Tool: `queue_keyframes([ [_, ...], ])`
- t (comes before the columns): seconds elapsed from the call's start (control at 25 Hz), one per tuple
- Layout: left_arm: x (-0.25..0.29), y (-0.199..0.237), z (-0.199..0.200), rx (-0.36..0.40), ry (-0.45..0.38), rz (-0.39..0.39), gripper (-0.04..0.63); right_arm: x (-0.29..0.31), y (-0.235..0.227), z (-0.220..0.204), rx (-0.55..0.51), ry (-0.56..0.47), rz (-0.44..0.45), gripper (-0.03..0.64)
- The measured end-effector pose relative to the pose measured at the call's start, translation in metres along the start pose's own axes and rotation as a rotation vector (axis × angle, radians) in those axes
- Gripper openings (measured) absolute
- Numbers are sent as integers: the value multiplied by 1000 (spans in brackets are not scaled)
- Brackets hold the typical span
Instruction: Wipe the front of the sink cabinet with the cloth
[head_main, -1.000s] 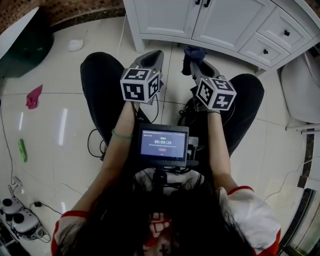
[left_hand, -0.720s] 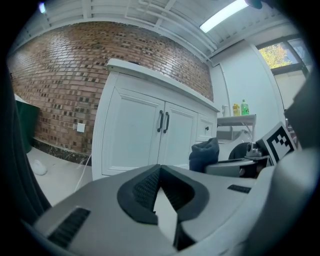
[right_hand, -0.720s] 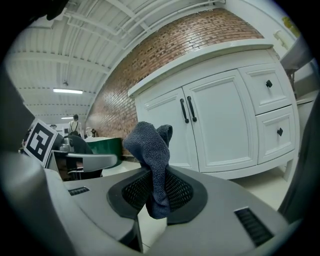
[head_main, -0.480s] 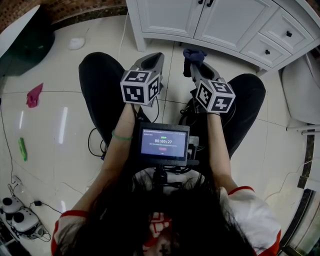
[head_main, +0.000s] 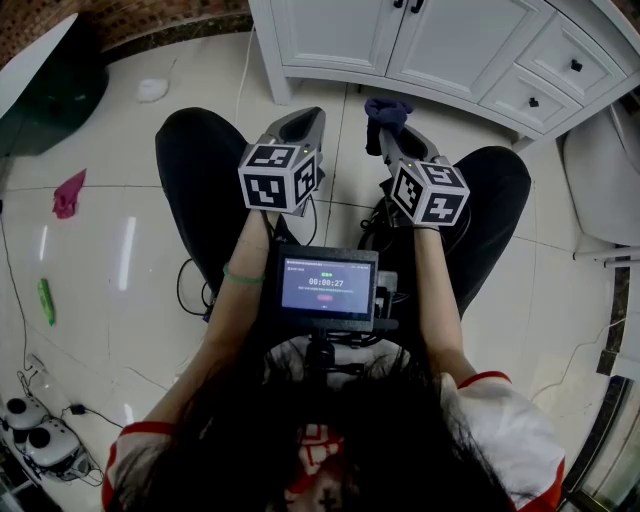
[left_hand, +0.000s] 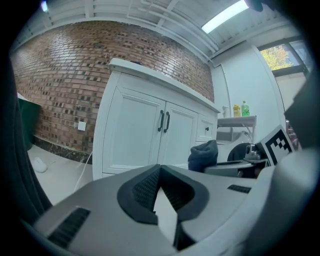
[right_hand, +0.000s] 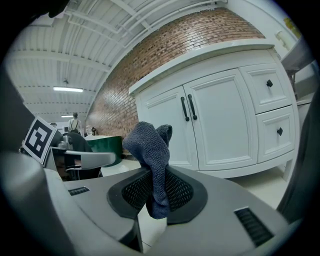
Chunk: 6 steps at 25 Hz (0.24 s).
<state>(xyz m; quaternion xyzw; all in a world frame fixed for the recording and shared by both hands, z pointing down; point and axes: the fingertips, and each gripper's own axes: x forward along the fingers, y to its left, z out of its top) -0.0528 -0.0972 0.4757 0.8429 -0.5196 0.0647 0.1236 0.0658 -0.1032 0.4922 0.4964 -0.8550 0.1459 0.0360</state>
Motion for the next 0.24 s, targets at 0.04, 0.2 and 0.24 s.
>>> queue_keyframes([
  [0.04,0,0,0,0,1,0,35,0,0,0,1,0,0,72],
  [0.2,-1,-1,-2,1,3,1,35,-1,0,-1,5,0,0,72],
  [0.24,-1,-1,-2,2,3,2,35,-1,0,-1,6,0,-1,72],
])
